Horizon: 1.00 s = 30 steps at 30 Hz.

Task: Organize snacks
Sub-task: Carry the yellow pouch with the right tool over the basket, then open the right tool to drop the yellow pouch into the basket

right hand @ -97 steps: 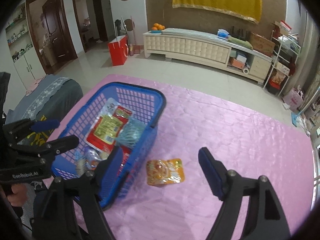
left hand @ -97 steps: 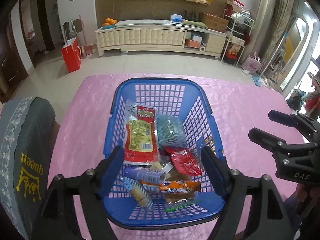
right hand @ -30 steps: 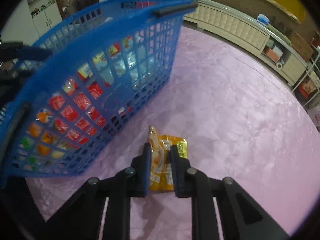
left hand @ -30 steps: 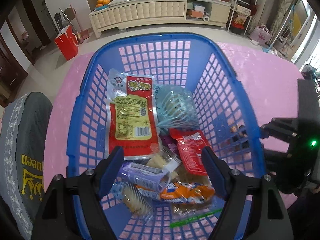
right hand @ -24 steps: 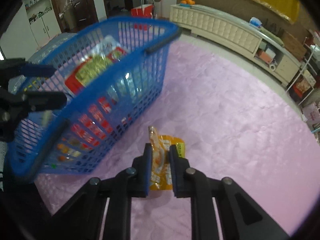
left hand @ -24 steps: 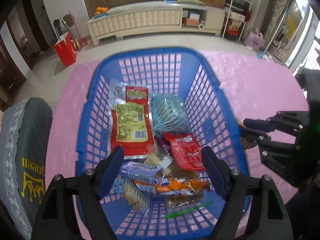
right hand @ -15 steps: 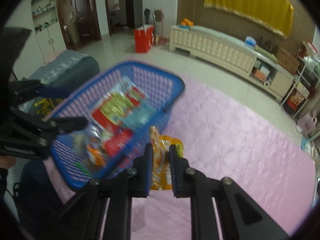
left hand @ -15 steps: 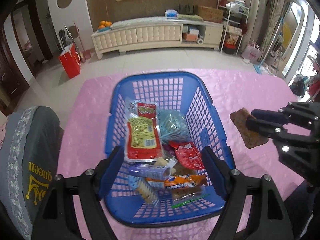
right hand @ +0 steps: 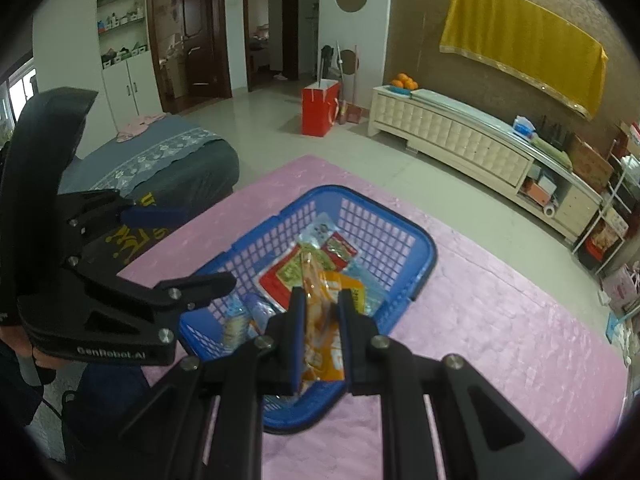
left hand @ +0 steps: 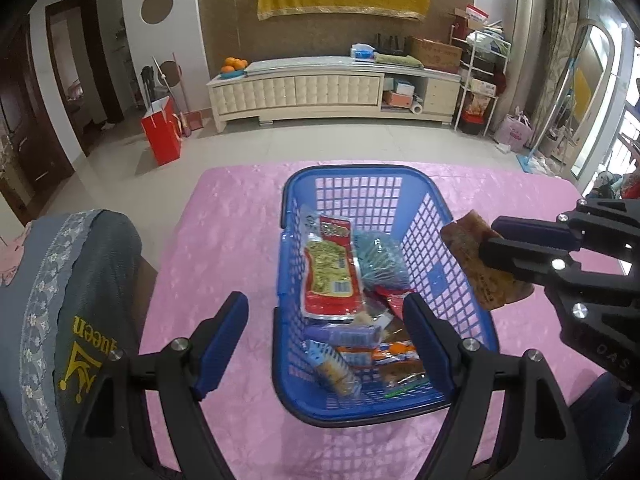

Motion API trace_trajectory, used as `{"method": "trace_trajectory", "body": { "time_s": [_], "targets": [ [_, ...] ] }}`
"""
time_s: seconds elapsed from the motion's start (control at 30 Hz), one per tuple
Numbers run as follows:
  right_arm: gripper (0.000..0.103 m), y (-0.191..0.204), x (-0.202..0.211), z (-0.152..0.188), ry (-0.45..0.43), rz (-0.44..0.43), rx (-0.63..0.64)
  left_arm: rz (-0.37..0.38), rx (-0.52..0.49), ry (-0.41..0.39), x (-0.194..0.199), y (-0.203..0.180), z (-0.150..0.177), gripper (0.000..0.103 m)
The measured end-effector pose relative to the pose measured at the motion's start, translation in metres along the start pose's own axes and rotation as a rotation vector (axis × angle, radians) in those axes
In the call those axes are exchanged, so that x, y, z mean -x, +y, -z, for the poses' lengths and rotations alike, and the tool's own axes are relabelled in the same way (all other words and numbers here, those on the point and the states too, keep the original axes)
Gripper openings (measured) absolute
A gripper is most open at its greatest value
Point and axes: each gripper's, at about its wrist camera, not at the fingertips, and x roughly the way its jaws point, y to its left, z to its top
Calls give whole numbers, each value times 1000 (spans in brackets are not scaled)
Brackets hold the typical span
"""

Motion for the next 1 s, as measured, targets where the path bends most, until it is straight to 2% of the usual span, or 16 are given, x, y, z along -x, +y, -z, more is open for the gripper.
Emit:
{"method": "trace_trajectory", "body": {
  "time_s": [0.27,0.53,0.7,0.8,0.93,1.0],
  "targets": [
    [19,6,-20,2,40,16,-8,8,27,-15,-5,14,6,78],
    [19,10,-37,9,90,12,-24,2,53,4,-19,22,19,78],
    [33,12,-45,10,115,41,-31,22,80,-30,-15,27,24,78],
    [36,11,-43,12,130,43,-51,64,101,-74,-2,28,29,78],
    [42,13,-23,17,76,50,-69,33,103,-141,18,20,35,78],
    [45,12,-8,19,46,60,-85,50,101,-175,32,14,38,78]
  ]
}}
